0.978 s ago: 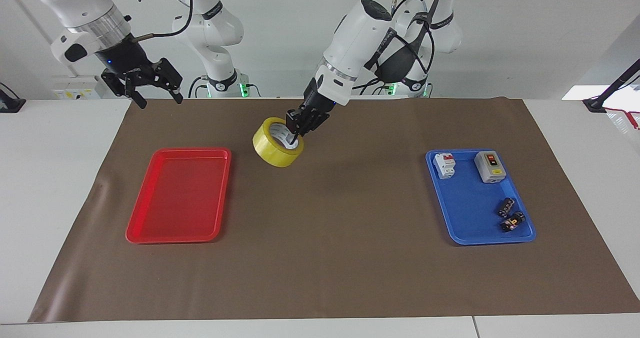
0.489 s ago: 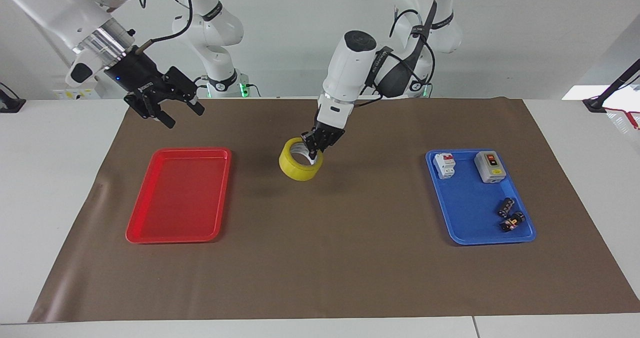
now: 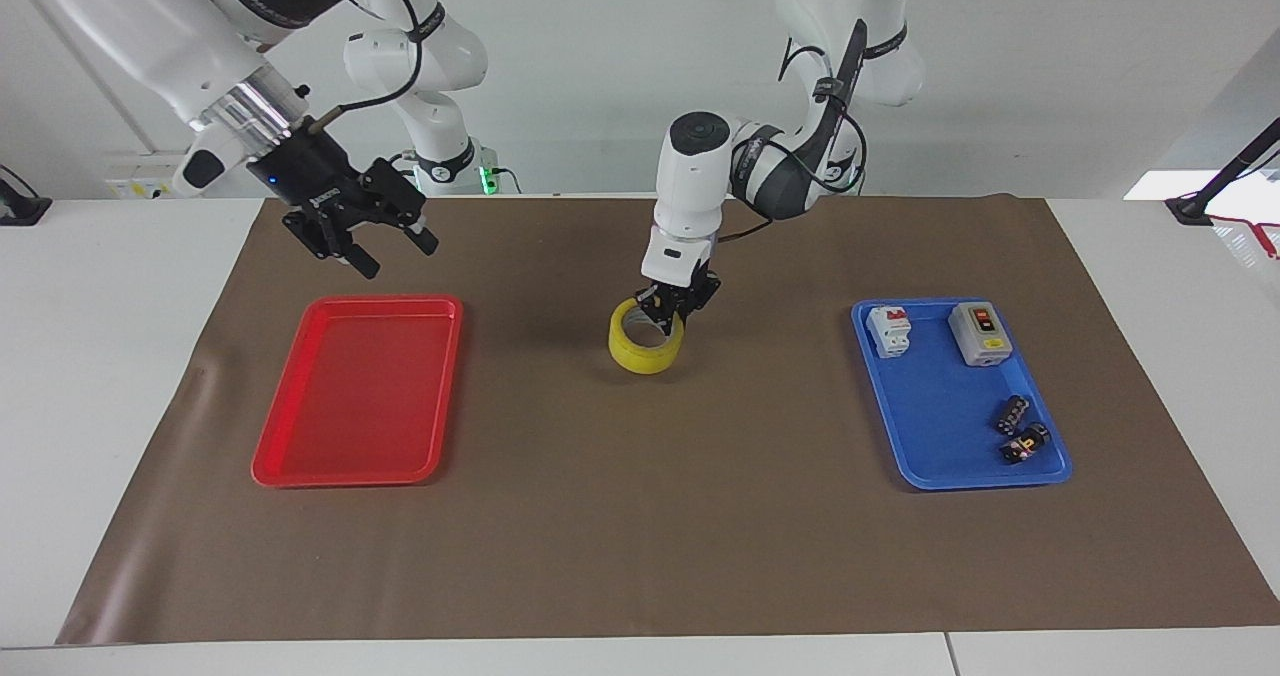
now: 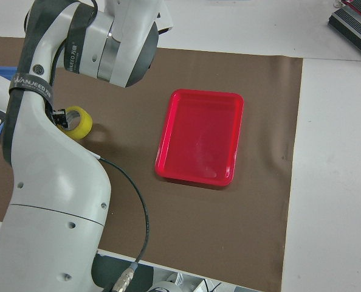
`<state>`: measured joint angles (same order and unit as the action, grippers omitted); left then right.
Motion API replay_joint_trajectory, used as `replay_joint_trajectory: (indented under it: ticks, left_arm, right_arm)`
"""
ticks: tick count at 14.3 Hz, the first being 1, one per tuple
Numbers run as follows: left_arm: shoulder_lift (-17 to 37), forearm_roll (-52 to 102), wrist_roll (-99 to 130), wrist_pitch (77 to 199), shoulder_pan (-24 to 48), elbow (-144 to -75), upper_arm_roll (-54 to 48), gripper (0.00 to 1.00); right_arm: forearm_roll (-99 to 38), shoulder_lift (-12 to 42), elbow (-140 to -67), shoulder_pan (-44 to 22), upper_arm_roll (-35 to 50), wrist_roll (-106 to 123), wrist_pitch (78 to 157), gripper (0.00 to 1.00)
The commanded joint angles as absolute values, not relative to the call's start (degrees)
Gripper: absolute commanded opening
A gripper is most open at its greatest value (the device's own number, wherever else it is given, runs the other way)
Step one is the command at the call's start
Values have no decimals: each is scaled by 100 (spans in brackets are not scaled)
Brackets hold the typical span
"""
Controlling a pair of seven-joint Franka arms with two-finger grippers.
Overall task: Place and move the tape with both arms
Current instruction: 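Set the tape on the table while the right gripper reaches toward it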
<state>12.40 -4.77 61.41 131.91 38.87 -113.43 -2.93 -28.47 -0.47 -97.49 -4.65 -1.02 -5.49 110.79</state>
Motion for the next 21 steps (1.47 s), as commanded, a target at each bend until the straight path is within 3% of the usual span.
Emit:
replay_joint_trajectory:
  ticks: [1, 6, 7, 8, 9, 16, 21]
  left_arm:
    - [1432, -817, 6073, 13376, 3806, -11399, -272, 0]
    - [1705, -817, 5960, 13597, 3806, -11399, -272, 0]
    - [1705, -817, 5863, 13597, 3797, -11399, -272, 29]
    - [1705, -817, 5828, 13597, 3788, -11391, -272, 84]
    - [1662, -817, 5792, 13579, 3788, -11373, -272, 100]
    - [555, -721, 4293, 12131, 2920, -11347, -290, 100]
    - [10, -133, 2579, 11568, 1839, -11303, -290, 100]
  right_arm:
    - [-2566, -80, -10002, -720, -88, -721, 11443, 100]
    - [-2540, -97, -10046, -729, -88, -729, 11409, 100]
    - [-2523, -97, -10046, -721, -88, -721, 11373, 100]
    - [-2479, -97, -10046, -721, -88, -721, 11373, 100]
    - [-2461, -97, -10046, -721, -88, -729, 11373, 100]
    - [-2006, -80, -10187, -1063, -79, -1080, 11592, 100]
    - [-1056, 640, -10081, -2099, -88, -2160, 12251, 100]
